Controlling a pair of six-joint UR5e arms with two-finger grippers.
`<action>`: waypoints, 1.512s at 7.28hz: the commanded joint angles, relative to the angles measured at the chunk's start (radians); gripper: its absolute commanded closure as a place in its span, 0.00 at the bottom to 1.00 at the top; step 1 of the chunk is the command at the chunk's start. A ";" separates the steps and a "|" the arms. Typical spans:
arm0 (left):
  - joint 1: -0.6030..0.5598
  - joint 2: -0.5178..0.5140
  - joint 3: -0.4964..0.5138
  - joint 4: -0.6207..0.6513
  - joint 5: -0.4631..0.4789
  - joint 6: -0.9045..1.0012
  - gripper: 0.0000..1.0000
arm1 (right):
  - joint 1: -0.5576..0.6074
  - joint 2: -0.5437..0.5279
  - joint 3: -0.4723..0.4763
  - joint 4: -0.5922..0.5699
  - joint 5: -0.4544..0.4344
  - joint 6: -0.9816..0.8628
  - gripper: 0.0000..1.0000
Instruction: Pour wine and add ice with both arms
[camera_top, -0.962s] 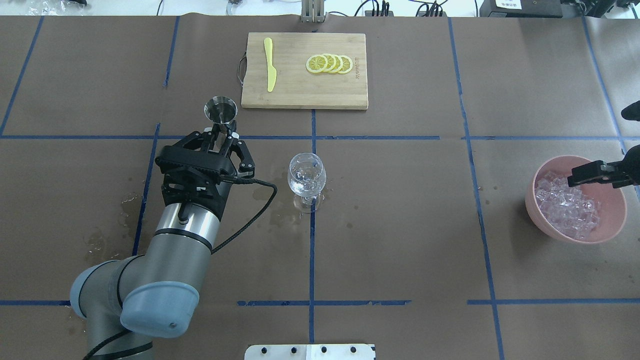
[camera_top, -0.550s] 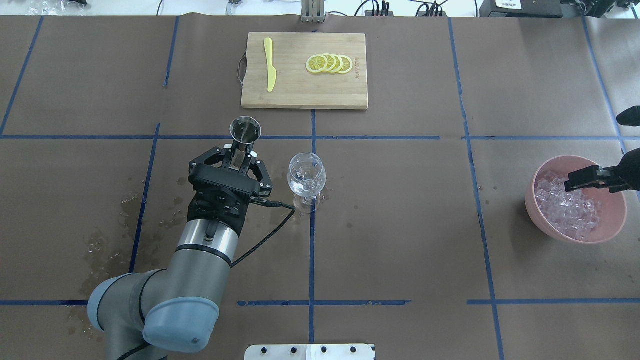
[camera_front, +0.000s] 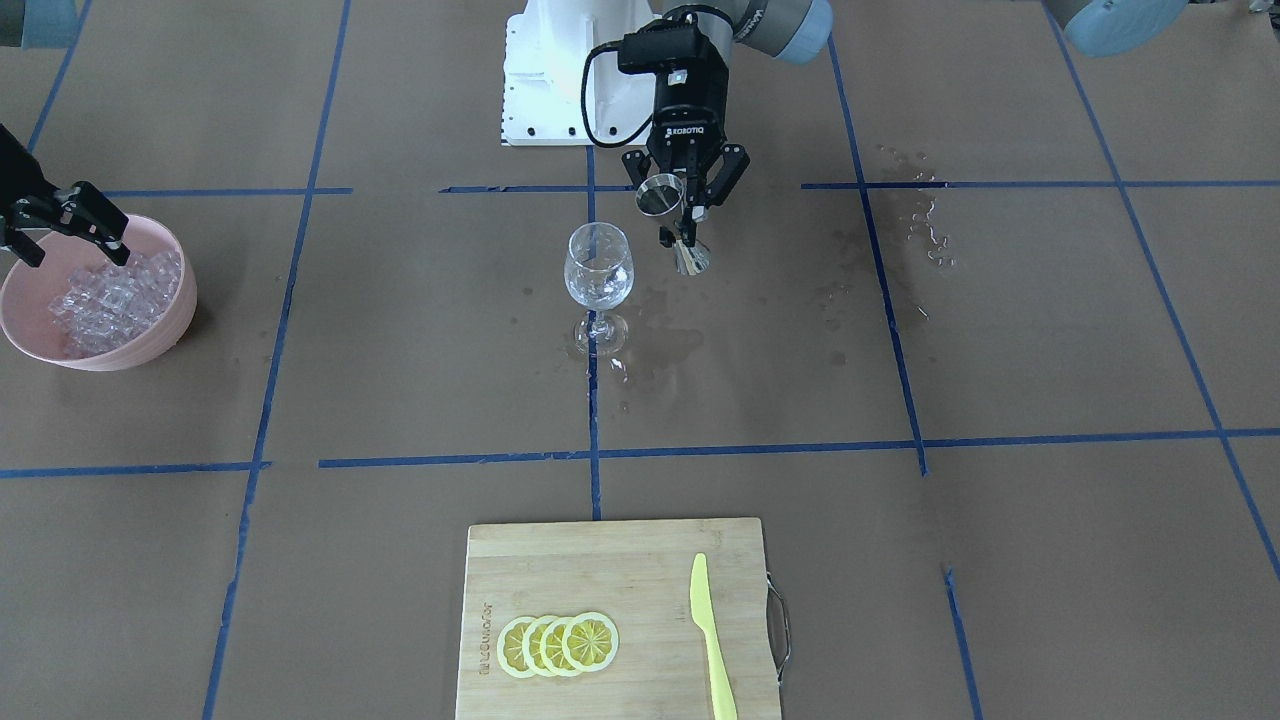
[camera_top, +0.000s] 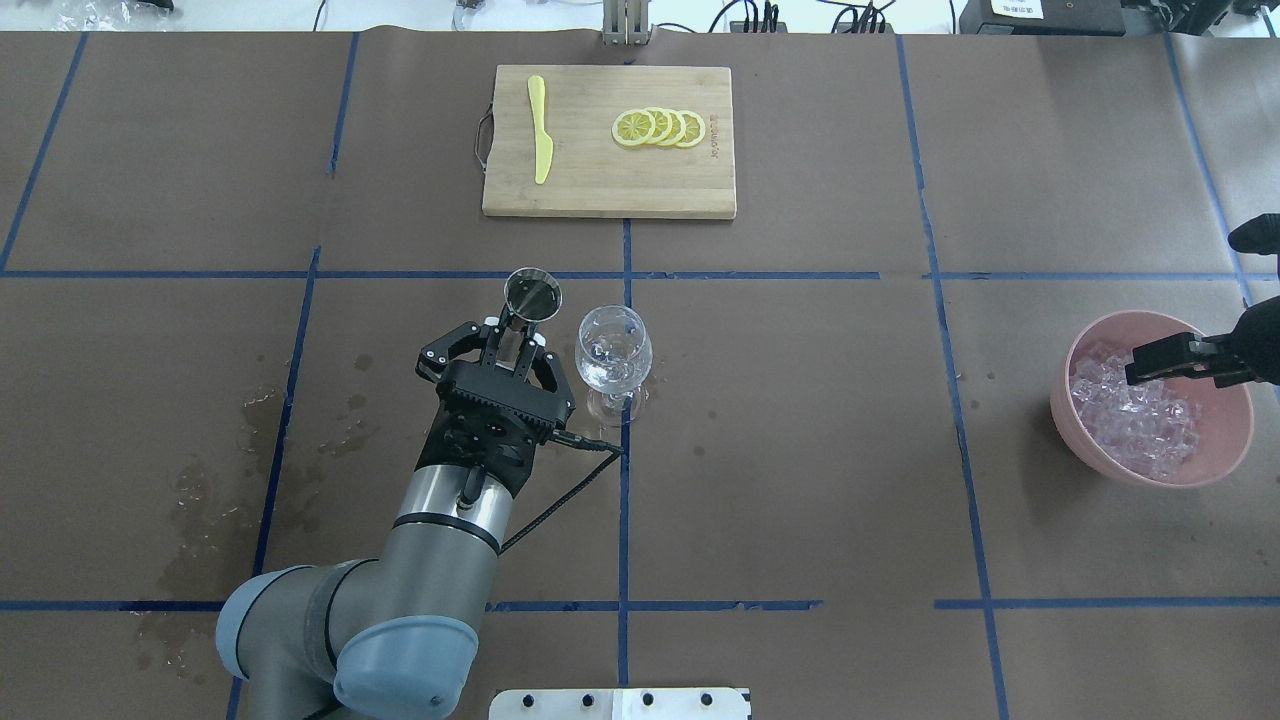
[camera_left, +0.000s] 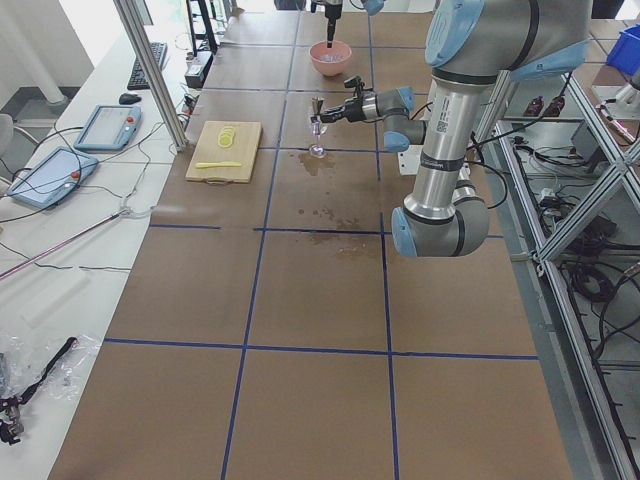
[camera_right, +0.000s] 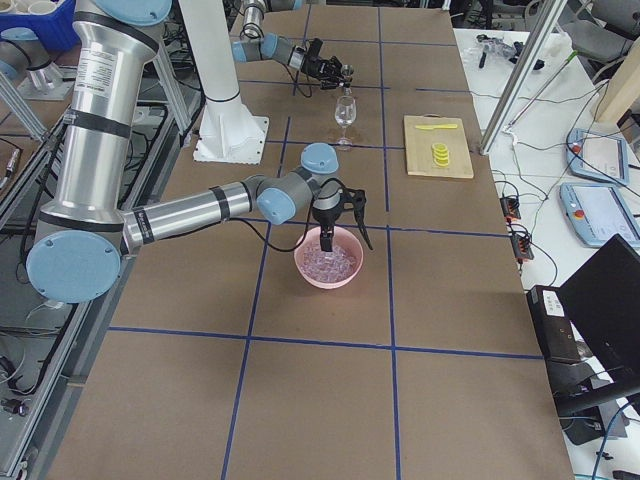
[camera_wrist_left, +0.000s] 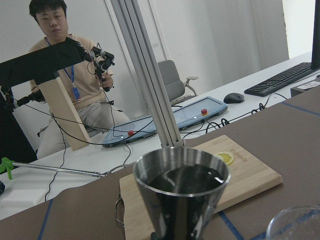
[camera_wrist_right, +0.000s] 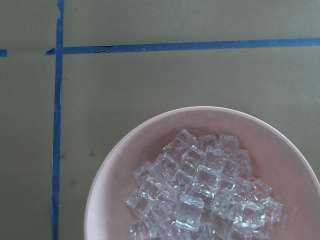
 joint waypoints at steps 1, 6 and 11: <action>0.001 -0.002 0.001 0.000 0.005 0.122 1.00 | -0.003 0.002 0.000 0.001 0.000 0.005 0.00; 0.003 -0.011 0.024 0.009 0.104 0.379 1.00 | -0.014 0.006 0.000 0.001 0.002 0.018 0.00; 0.012 -0.037 0.055 0.017 0.170 0.556 1.00 | -0.028 0.006 0.000 0.036 0.000 0.060 0.00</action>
